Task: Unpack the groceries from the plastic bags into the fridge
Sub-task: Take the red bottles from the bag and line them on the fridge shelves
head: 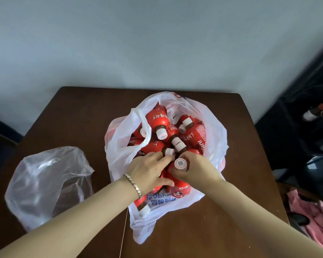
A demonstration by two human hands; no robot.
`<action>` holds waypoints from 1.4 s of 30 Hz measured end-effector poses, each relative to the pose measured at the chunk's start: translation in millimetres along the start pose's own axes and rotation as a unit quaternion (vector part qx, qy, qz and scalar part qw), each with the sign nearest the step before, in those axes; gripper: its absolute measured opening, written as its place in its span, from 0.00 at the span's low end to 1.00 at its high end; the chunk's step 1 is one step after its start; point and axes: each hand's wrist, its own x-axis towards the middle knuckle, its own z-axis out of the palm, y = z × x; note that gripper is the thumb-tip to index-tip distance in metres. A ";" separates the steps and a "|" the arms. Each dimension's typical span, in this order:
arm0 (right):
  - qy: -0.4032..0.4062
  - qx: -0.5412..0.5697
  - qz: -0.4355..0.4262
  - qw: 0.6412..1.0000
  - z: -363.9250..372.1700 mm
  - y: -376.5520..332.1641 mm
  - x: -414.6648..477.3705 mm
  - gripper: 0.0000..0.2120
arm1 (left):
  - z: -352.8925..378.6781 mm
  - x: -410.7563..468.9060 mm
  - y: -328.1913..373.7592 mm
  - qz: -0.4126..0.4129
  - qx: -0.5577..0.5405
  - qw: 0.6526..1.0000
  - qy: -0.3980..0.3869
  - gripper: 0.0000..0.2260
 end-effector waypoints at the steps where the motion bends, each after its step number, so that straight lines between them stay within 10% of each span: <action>1: -0.005 -0.004 -0.006 1.000 -0.6 0.3 1.3 0.10 | 2.1 1.7 -1.1 0.008 0.009 1.000 0.004 0.30; 14: -0.156 -0.051 0.017 0.986 -19.6 -0.5 3.2 0.41 | 16.1 19.1 1.9 0.107 -0.004 0.990 0.095 0.25; 21: -0.235 -0.042 0.036 0.970 -40.5 -4.5 23.1 0.29 | 17.9 22.2 -0.6 0.155 -0.019 0.982 0.106 0.19; 25: -0.101 -0.030 0.051 0.993 -42.5 -11.4 69.1 0.12 | 20.9 18.8 -0.6 0.155 -0.029 0.982 0.106 0.18; 34: -0.078 0.304 0.192 0.930 15.8 -30.2 120.0 0.20 | 18.4 21.4 -10.1 0.148 -0.045 0.985 0.070 0.17; 42: 0.115 -0.094 0.027 0.988 -44.1 -26.2 73.0 0.25 | 14.2 19.1 -14.6 0.136 -0.033 0.989 0.038 0.20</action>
